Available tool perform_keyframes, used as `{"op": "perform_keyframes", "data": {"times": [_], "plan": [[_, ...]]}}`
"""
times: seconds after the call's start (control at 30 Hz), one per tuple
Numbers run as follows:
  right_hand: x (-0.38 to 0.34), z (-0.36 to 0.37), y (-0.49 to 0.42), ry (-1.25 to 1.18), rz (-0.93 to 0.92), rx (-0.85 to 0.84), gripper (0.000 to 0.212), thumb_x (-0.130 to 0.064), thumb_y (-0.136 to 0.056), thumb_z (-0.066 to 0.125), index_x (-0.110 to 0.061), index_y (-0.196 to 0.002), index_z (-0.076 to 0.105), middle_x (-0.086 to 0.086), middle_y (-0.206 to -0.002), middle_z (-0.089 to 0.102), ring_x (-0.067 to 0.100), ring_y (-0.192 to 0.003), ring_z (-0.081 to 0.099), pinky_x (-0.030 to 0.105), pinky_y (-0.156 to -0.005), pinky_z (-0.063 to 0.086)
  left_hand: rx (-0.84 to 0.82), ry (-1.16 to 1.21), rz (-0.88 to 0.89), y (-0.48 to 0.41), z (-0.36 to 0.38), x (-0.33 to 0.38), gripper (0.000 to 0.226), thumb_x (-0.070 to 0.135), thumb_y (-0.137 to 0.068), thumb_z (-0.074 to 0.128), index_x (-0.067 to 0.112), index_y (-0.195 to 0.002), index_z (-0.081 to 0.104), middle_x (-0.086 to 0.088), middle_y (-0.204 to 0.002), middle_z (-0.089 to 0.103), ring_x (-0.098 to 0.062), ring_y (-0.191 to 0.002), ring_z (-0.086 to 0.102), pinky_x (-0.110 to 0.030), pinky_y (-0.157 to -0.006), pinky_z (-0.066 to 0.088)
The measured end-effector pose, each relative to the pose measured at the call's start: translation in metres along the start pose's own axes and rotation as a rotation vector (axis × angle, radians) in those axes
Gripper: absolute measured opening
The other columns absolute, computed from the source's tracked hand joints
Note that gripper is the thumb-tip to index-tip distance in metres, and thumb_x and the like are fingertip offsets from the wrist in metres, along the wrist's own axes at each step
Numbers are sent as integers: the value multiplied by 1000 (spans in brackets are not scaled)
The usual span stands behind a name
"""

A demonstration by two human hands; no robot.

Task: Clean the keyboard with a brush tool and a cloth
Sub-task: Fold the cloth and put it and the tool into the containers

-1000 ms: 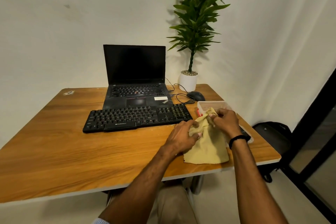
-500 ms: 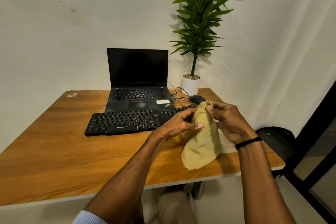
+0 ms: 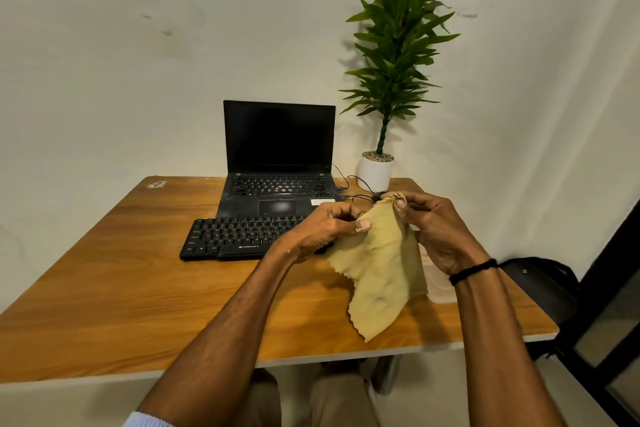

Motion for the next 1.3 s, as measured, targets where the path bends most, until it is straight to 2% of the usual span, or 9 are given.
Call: {"op": "perform_keyframes", "data": {"times": [0.13, 0.27, 0.53, 0.67, 0.77, 0.97, 1.1, 1.23, 1.3], "plan": [[2, 7, -4, 120, 10, 6, 18, -18, -98, 58, -8, -100, 73, 8, -99, 70, 22, -92, 57, 38, -77, 43, 18, 7, -11, 9, -10, 4, 11, 8, -97, 67, 15, -89, 63, 8, -82, 70, -9, -75, 64, -21, -62, 52], [-3, 16, -8, 63, -5, 65, 22, -19, -101, 53, -4, -104, 69, 10, -99, 67, 21, -91, 59, 31, -72, 50, 56, -6, -59, 15, -21, 9, 27, 5, -92, 74, 10, -116, 64, -4, -95, 73, -13, -81, 67, -23, -66, 52], [-14, 44, -21, -14, -142, 178, 17, -12, -100, 55, -11, -104, 71, 2, -95, 71, 12, -87, 63, 25, -69, 53, 366, -547, 72, 19, -64, 50, 18, 17, -103, 61, 15, -118, 70, -2, -110, 67, -18, -102, 64, -31, -87, 57], [-13, 54, -22, -86, -152, 189, 18, -12, -100, 54, -7, -106, 70, -1, -91, 72, 9, -82, 66, 25, -65, 53, 430, -722, 143, 25, -73, 67, 24, 18, -104, 59, 17, -126, 70, 5, -116, 67, -8, -106, 57, -12, -82, 44], [-9, 53, -21, -64, -107, 178, 16, -15, -99, 57, -9, -102, 72, 7, -93, 72, 20, -84, 63, 36, -67, 51, 437, -768, 167, 31, -77, 75, 26, 19, -105, 58, 14, -128, 70, 5, -114, 66, -5, -103, 56, -5, -77, 39], [-13, 57, -23, 50, -58, 154, 16, -13, -98, 59, -12, -93, 74, 4, -86, 75, 19, -83, 67, 38, -79, 57, 353, -865, 109, 32, -84, 80, 25, 19, -105, 59, 12, -126, 70, -2, -116, 69, -13, -107, 61, -28, -93, 50], [-16, 62, -26, -13, -99, 201, 15, -11, -98, 59, -11, -104, 73, 2, -95, 75, 16, -90, 68, 33, -83, 58, 423, -865, 191, 32, -85, 84, 25, 19, -104, 59, 14, -126, 70, -2, -119, 68, -13, -109, 59, -31, -97, 50], [-13, 59, -17, -19, -164, 84, 17, -10, -96, 60, -10, -108, 72, 2, -101, 73, 16, -99, 67, 30, -88, 56, 462, -880, 286, 41, -88, 85, 24, 18, -103, 60, 16, -124, 72, 3, -114, 66, -8, -104, 57, -19, -86, 46], [-1, 54, -5, 97, -105, -72, 17, -9, -95, 60, -14, -104, 74, 1, -103, 72, 18, -102, 63, 31, -87, 54, 374, -859, 194, 53, -86, 72, 24, 18, -103, 60, 17, -125, 71, 9, -113, 63, -3, -99, 56, -13, -79, 44]]}}
Point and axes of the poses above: each hand's wrist, its own y-axis away from the middle knuckle, its own z-axis out of the palm, x = y × z, the point moved 3 cm from there along -y, towards the middle knuckle
